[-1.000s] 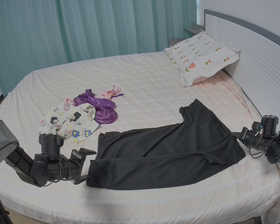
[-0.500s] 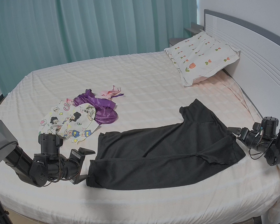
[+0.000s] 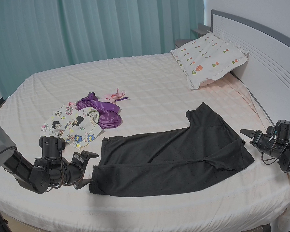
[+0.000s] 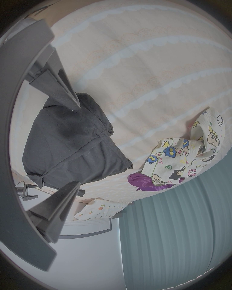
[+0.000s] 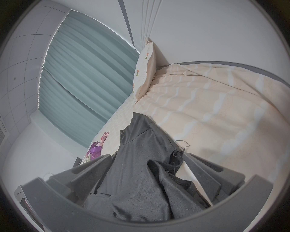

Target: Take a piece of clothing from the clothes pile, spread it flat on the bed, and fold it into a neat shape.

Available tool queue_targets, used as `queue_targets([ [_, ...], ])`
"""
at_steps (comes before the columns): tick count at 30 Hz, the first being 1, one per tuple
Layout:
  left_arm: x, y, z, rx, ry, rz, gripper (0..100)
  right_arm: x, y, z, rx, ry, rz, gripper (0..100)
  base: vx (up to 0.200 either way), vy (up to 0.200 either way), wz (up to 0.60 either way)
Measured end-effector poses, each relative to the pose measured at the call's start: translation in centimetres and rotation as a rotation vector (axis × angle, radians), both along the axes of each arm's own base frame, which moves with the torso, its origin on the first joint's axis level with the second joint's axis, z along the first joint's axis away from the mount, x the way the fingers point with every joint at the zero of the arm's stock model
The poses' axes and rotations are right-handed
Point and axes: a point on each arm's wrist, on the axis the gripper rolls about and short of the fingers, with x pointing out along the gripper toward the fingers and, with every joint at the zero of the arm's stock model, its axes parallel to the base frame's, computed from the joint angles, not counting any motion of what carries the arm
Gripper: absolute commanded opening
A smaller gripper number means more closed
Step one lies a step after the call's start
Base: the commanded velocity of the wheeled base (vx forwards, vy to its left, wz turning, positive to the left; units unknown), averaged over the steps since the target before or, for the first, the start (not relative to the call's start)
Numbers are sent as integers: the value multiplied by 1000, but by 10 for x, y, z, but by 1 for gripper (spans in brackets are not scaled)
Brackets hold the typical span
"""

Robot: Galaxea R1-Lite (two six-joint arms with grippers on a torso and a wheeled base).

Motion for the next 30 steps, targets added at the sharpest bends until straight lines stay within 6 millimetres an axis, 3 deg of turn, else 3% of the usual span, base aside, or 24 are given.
queue_targets([
  [11,0,3,2,-9,-5,2,100,-3,3,3,1,-4,7,100,0,200,0],
  [30,-2,-3,-1,18,-8,-42,100,-3,3,12,-6,-33,1,100,0,0,0],
])
